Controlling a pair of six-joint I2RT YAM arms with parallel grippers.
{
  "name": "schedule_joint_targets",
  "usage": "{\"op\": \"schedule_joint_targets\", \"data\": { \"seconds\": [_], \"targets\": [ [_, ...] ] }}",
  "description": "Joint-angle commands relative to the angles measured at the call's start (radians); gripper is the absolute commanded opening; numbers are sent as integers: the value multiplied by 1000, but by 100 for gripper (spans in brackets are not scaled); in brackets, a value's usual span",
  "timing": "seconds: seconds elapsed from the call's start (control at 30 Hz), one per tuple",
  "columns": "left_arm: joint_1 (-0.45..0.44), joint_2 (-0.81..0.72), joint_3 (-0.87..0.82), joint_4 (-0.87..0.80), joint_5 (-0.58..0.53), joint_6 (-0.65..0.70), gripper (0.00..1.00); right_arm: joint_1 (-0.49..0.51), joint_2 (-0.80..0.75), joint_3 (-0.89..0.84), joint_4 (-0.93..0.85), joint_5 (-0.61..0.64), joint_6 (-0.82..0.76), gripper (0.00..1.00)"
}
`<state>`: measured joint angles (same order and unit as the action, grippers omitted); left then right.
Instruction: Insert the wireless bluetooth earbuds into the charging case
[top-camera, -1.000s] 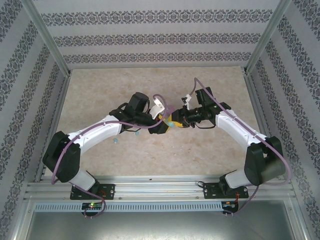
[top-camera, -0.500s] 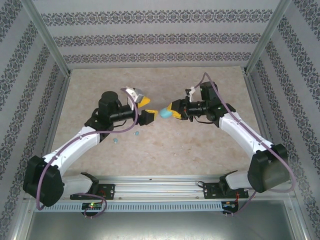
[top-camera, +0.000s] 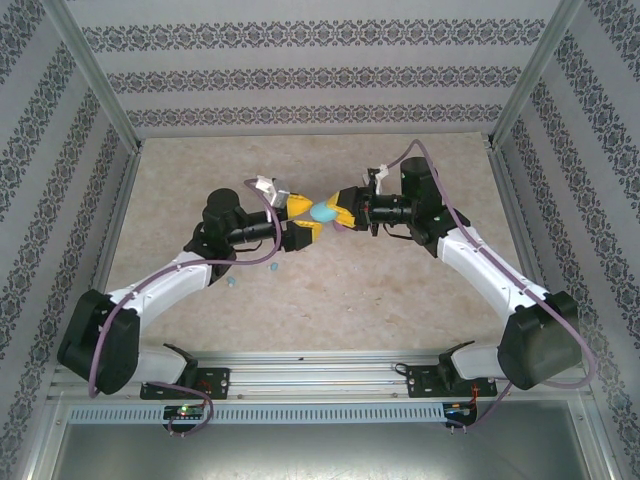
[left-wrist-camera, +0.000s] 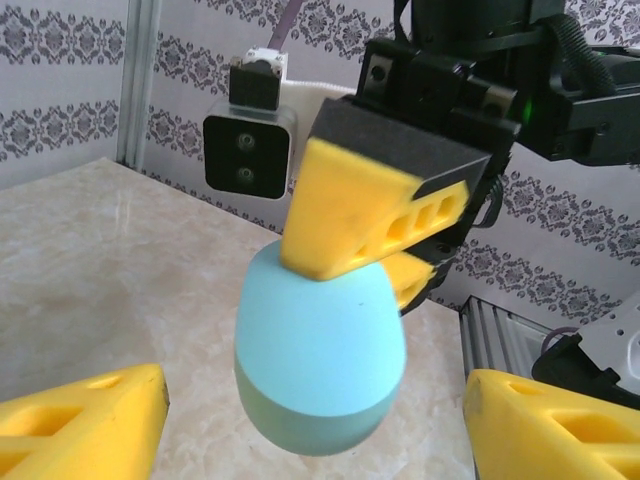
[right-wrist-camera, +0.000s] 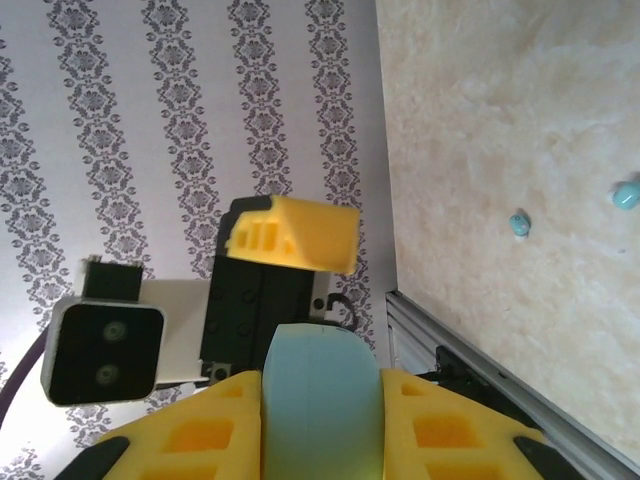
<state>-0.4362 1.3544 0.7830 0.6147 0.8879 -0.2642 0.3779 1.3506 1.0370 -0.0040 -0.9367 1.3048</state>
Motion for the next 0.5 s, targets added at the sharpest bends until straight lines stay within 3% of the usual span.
{"op": "schedule_joint_targets", "data": {
  "seconds": [0.0, 0.23, 0.47],
  "targets": [
    [6, 25, 43, 103, 46, -44, 74, 13, -30, 36, 41, -17, 37, 13],
    [5, 50, 62, 115, 44, -54, 67, 21, -36, 36, 55, -13, 56, 13],
    [5, 80, 67, 163, 45, -96, 50, 30, -31, 39, 59, -11, 59, 13]
  ]
}}
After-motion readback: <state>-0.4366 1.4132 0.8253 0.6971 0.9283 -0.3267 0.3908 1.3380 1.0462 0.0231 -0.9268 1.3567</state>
